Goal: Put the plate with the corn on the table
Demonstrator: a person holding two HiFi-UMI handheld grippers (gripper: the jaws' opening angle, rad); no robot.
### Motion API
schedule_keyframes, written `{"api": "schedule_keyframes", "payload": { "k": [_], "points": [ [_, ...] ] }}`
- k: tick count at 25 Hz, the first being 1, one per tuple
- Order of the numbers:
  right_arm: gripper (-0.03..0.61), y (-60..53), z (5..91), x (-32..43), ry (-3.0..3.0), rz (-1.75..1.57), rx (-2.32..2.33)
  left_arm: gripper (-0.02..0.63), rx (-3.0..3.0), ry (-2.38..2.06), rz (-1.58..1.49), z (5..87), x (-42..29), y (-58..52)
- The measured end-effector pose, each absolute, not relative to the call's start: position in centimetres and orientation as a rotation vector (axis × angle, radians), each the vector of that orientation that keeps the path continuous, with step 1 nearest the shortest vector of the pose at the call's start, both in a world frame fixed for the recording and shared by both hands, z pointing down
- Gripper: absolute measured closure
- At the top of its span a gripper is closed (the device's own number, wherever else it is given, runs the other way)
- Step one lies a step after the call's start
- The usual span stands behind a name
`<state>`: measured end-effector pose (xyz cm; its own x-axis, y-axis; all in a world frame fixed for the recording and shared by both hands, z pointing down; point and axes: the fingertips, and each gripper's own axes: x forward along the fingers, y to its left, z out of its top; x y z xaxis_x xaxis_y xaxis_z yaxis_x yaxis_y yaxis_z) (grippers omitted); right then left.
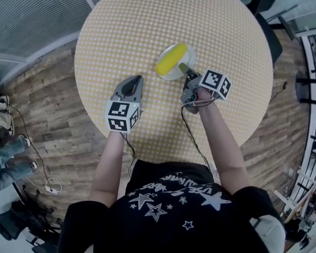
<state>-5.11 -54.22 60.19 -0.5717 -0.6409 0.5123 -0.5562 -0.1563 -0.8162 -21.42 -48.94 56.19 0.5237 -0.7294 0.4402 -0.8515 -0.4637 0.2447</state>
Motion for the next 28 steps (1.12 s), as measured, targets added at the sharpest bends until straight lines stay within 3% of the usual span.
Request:
{"api": "schedule_keyframes", "payload": {
  "k": [9, 21, 28],
  "points": [
    [0.425, -51.7, 60.1, -3.1, 2.059, -1.839, -1.536, 0.601, 2.387, -1.252, 0.411, 55.0, -20.1, -46.6],
    [0.426, -46.1, 54.4, -1.9, 2.137, -1.614, -1.296, 0.601, 2.448, -1.280, 0.368, 51.1, -18.2, -41.4],
    [0.454, -41.1, 49.0, -1.0, 2.445, -1.287, -1.318, 0.601, 2.481, -1.305, 0.331, 48.3, -16.1, -36.7]
  ]
}}
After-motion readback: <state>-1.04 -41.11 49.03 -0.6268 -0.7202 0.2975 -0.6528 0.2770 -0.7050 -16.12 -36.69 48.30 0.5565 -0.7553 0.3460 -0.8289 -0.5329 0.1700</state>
